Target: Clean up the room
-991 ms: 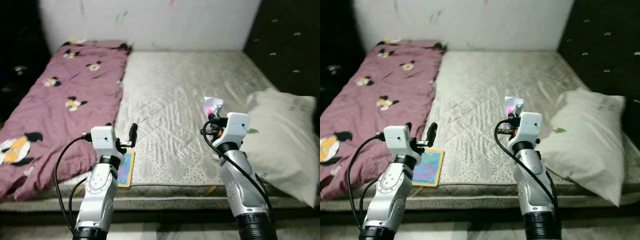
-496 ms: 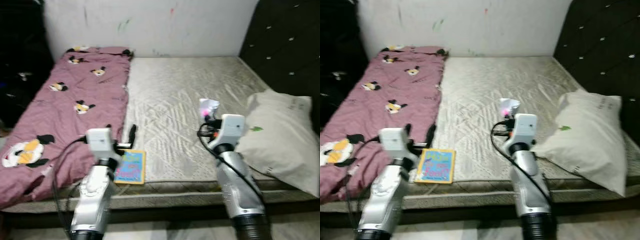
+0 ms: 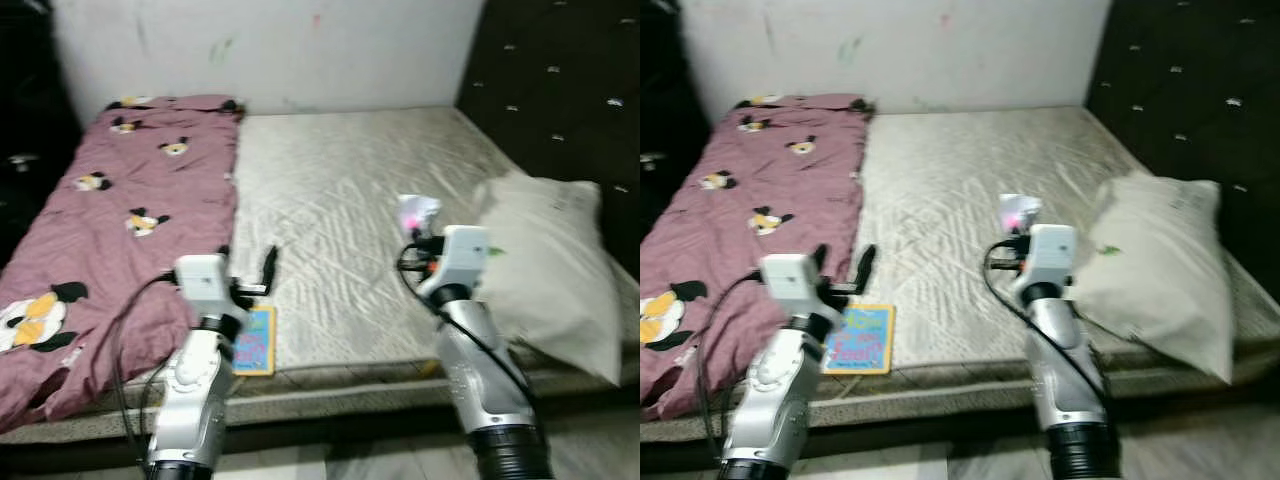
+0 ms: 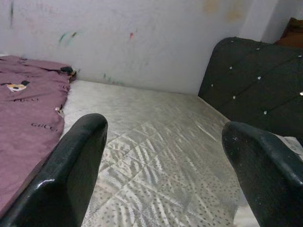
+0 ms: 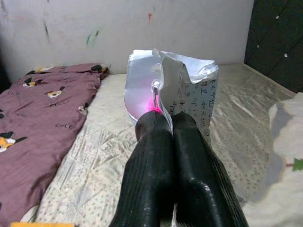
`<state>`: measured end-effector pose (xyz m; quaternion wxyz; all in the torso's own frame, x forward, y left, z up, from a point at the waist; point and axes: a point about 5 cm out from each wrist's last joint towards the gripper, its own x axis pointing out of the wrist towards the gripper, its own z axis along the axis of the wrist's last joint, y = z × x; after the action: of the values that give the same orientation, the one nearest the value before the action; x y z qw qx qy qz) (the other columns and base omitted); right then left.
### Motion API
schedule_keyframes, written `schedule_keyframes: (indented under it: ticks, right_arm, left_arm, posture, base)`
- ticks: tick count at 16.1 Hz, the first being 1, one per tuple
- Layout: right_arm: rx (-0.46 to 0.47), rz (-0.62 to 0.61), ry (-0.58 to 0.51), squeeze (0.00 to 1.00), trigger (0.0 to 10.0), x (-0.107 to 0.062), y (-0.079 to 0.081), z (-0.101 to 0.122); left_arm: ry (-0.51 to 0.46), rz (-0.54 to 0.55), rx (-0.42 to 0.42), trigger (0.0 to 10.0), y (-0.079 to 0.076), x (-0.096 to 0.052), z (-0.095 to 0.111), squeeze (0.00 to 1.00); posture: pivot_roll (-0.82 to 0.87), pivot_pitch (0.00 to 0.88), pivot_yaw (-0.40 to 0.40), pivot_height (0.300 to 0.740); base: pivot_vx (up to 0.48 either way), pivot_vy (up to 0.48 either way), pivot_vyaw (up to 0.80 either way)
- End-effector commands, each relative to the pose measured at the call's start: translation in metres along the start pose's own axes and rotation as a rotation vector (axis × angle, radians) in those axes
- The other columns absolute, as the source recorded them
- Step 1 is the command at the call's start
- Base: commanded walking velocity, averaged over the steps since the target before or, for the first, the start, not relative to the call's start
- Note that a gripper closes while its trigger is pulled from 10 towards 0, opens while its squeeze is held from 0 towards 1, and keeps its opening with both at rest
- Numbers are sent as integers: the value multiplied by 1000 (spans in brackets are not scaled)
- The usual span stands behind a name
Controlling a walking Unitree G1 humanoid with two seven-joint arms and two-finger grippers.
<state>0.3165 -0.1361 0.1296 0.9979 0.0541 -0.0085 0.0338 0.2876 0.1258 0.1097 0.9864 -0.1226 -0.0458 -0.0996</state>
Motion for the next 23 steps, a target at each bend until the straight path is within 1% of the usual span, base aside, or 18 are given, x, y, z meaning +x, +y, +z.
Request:
schedule_keyframes:
  ticks: [1, 7, 10, 13, 19, 21, 22, 23]
  right_arm:
    - [10, 27, 5, 0, 10000, 2, 9, 0]
    - [6, 14, 12, 0, 10000, 2, 8, -2]
    - [4, 10, 14, 0, 10000, 2, 7, -4]
    - [6, 7, 11, 0, 10000, 2, 6, -3]
    - [4, 21, 17, 0, 10000, 1, 7, -4]
    - [-22, 21, 7, 0, 10000, 1, 7, -3]
    - [-49, 10, 3, 0, 10000, 1, 6, -3]
    - [-40, 13, 11, 0, 10000, 2, 5, -4]
  left_arm:
    - [-9, 14, 15, 10000, 7, -2, 5, 0]
    - [-1, 6, 11, 10000, 7, -1, 5, 0]
    - [29, 68, 4, 10000, 9, 0, 2, 0]
    - [26, 50, 4, 10000, 8, 1, 2, 0]
    - [29, 56, -2, 10000, 8, 1, 2, 0]
    - [29, 55, -1, 10000, 7, 1, 2, 0]
    - [29, 55, -1, 10000, 7, 1, 1, 0]
    - [26, 53, -2, 10000, 7, 1, 2, 0]
  posture:
    - [-46, 0, 15, 740]
    - [-43, 0, 22, 740]
    - [-38, 0, 20, 740]
    - [-39, 0, 20, 740]
    - [-41, 0, 18, 740]
    - [-41, 0, 17, 740]
    - [-42, 0, 17, 740]
    - [-41, 0, 15, 740]
  base:
    - [382, 0, 0]
    - [373, 0, 0]
    - [0, 0, 0]
    - [0, 0, 0]
    - [0, 451, 0]
    - [0, 480, 0]
    - [0, 480, 0]
    - [0, 480, 0]
